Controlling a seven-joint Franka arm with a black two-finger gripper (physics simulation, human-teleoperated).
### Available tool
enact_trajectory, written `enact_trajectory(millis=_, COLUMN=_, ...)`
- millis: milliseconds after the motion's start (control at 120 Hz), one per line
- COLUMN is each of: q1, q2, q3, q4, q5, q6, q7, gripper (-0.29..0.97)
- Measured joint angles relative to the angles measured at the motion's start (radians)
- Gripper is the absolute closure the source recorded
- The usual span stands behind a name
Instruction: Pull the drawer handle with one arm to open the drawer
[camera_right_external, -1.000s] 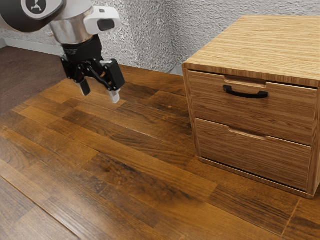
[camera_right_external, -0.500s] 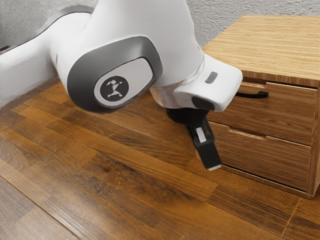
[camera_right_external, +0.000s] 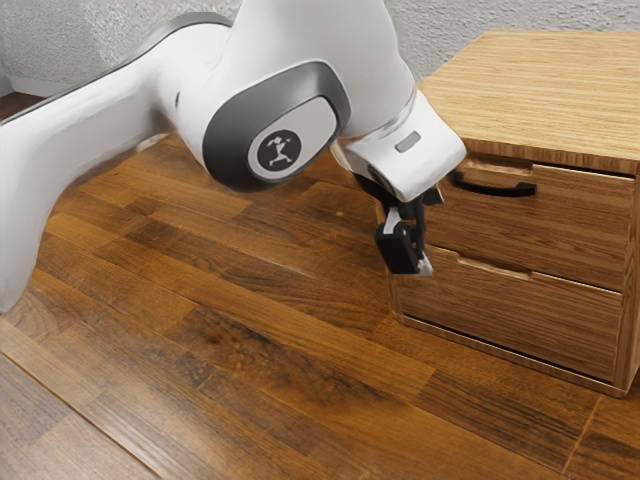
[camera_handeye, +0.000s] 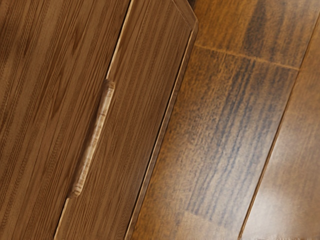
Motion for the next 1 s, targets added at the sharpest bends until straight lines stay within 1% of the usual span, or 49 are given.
enact_trajectory(millis=183, q1=-0.005, q2=0.042, q3=0.004, q4=0.054, q5=0.034, q6=0.022, q7=0.077, gripper=0.0)
enact_trajectory(millis=367, q1=-0.013, q2=0.038, q3=-0.003, q4=0.043, q5=0.043, q6=0.04, q7=0.148, gripper=0.0)
enact_trajectory(millis=433, q1=-0.017, q2=0.037, q3=0.012, q4=0.038, q5=0.043, q6=0.052, q7=0.177, gripper=0.0)
enact_trajectory(millis=533, q1=-0.009, q2=0.026, q3=0.046, q4=0.035, q5=0.028, q6=0.08, q7=0.226, gripper=0.0)
enact_trajectory(millis=667, q1=-0.012, q2=0.035, q3=0.053, q4=0.039, q5=0.011, q6=0.105, q7=0.284, gripper=0.0)
enact_trajectory(millis=900, q1=-0.039, q2=0.123, q3=0.062, q4=0.112, q5=-0.004, q6=0.124, q7=0.358, gripper=0.0)
enact_trajectory(millis=933, q1=-0.051, q2=0.134, q3=0.077, q4=0.121, q5=-0.004, q6=0.125, q7=0.367, gripper=0.0)
enact_trajectory(millis=1000, q1=-0.121, q2=0.154, q3=0.157, q4=0.147, q5=-0.006, q6=0.124, q7=0.382, gripper=0.0)
